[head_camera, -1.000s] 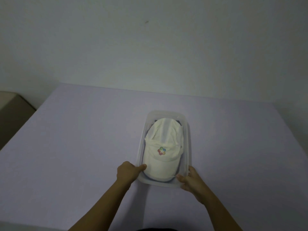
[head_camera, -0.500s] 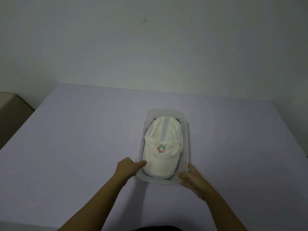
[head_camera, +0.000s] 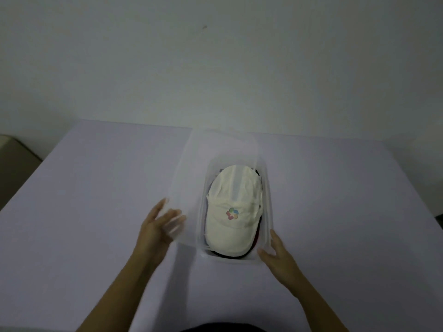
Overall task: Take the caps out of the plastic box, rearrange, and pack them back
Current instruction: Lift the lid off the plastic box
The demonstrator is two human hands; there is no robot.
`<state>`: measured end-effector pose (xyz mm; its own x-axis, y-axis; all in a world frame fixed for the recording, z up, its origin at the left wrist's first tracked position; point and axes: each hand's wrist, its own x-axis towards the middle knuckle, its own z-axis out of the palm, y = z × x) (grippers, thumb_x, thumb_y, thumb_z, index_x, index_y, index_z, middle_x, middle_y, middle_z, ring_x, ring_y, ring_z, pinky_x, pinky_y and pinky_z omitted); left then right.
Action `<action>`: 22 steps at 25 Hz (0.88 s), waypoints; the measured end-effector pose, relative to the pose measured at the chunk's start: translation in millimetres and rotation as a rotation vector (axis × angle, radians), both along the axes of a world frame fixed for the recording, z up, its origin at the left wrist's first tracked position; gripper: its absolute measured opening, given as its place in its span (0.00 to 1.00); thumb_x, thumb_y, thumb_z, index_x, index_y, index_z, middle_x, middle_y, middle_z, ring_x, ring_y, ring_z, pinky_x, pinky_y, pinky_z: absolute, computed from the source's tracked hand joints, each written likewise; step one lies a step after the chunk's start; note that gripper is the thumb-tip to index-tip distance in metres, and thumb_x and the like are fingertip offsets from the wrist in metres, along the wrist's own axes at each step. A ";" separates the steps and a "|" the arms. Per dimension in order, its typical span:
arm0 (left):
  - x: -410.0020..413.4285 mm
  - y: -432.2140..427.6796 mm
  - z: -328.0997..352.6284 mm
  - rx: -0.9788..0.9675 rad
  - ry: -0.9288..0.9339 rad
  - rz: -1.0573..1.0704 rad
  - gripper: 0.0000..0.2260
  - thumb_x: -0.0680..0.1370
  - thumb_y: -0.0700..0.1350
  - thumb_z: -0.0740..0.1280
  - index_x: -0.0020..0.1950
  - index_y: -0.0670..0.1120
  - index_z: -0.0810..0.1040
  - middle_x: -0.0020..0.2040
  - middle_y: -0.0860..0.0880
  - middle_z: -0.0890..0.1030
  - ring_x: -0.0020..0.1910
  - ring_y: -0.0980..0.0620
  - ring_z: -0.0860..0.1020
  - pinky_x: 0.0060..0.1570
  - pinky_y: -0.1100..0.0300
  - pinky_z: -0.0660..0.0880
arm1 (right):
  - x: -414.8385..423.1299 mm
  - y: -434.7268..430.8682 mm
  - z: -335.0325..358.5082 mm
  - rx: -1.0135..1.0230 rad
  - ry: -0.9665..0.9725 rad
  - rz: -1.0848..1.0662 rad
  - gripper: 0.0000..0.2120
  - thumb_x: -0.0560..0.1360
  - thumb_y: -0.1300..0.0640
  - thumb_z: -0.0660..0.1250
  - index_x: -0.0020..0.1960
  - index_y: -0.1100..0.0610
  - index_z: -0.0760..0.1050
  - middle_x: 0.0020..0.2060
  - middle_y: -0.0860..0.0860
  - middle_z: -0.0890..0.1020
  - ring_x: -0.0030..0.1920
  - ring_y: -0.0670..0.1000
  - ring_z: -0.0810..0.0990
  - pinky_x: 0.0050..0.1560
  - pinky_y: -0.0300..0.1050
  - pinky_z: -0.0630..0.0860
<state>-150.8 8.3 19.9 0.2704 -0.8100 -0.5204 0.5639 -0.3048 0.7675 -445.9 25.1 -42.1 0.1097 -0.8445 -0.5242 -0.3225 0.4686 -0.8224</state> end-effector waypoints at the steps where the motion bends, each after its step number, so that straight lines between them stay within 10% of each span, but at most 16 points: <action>1: 21.4 -1.3 3.6 -0.015 -0.027 0.013 0.18 0.77 0.33 0.61 0.65 0.46 0.72 0.43 0.46 0.82 0.33 0.51 0.83 0.36 0.58 0.81 | 2.8 0.9 -2.0 -0.033 0.037 0.014 0.34 0.78 0.54 0.63 0.76 0.49 0.47 0.71 0.47 0.61 0.73 0.52 0.61 0.71 0.47 0.59; 7: 121.1 10.9 -7.6 0.104 -0.097 0.104 0.17 0.79 0.35 0.58 0.65 0.50 0.72 0.32 0.52 0.84 0.31 0.53 0.84 0.32 0.62 0.80 | 9.7 3.1 -10.9 0.023 -0.036 -0.145 0.35 0.77 0.62 0.62 0.74 0.40 0.49 0.74 0.50 0.60 0.65 0.51 0.70 0.66 0.55 0.70; 13: 111.5 14.7 -65.1 0.274 -0.107 0.027 0.23 0.79 0.35 0.58 0.74 0.45 0.62 0.46 0.44 0.78 0.31 0.50 0.83 0.29 0.59 0.80 | 10.4 4.3 -6.6 0.033 -0.101 -0.178 0.34 0.77 0.63 0.62 0.75 0.42 0.51 0.74 0.51 0.61 0.66 0.51 0.69 0.60 0.47 0.74; 18: 101.3 19.8 -95.1 0.362 -0.873 -0.319 0.25 0.69 0.58 0.64 0.49 0.36 0.79 0.45 0.38 0.79 0.43 0.41 0.77 0.44 0.51 0.73 | 10.2 4.1 0.4 0.029 -0.104 -0.145 0.35 0.77 0.66 0.62 0.76 0.46 0.50 0.75 0.51 0.59 0.64 0.49 0.67 0.52 0.41 0.75; 22: 98.7 11.4 -104.0 0.490 -0.976 -0.288 0.13 0.73 0.47 0.67 0.47 0.36 0.77 0.54 0.31 0.74 0.51 0.33 0.76 0.50 0.43 0.75 | 11.0 2.8 2.9 0.053 -0.099 -0.119 0.35 0.78 0.64 0.62 0.76 0.46 0.47 0.75 0.52 0.57 0.68 0.50 0.64 0.61 0.47 0.72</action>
<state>-52.1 19.7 -84.1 0.5716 -0.6743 -0.4676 -0.3514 -0.7161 0.6031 -434.8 27.9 -39.1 0.0637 -0.8263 -0.5595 -0.1803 0.5419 -0.8208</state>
